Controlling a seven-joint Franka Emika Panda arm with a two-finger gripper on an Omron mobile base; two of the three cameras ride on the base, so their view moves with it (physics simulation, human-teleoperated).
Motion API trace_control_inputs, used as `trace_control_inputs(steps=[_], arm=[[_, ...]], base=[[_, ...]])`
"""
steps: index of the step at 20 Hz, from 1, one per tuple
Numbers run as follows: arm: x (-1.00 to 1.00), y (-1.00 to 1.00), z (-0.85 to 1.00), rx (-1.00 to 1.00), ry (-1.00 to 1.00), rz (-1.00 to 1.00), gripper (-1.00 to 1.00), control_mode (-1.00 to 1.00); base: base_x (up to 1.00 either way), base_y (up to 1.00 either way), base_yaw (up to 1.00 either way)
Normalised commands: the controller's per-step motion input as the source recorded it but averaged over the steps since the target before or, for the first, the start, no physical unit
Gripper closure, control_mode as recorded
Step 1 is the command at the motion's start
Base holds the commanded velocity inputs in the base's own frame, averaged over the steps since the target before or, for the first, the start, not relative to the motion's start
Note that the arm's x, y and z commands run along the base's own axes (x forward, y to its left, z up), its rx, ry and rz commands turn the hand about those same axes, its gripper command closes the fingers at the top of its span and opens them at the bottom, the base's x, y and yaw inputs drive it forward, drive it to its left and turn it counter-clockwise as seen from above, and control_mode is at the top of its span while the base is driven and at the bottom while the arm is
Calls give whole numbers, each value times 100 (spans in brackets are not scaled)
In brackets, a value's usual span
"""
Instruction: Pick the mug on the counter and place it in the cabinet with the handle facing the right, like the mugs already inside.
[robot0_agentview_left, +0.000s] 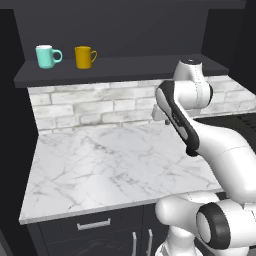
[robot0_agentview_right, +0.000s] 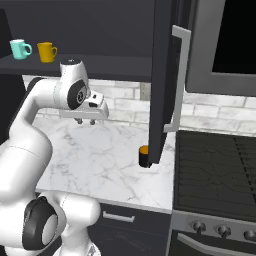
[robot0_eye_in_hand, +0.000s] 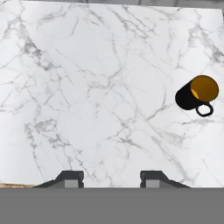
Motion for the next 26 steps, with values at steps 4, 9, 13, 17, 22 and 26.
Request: trace_control_inputs(steps=[4,9,13,17,22,26], arm=[[-5,0,-1,0,0,0,-100,-100],[-14,0,-6,0,0,0,-100,-100],[-23,-1,-13,0,0,0,-100,-100],[-26,-4,-19,0,0,0,-100,-100],[-16,-11,-20,0,0,0,-100,-100],[-3,-20,-21,-1,0,0,-100,-100]], base=[[0,0,0],[0,0,0],[0,0,0],[0,0,0],[0,0,0],[0,0,0]])
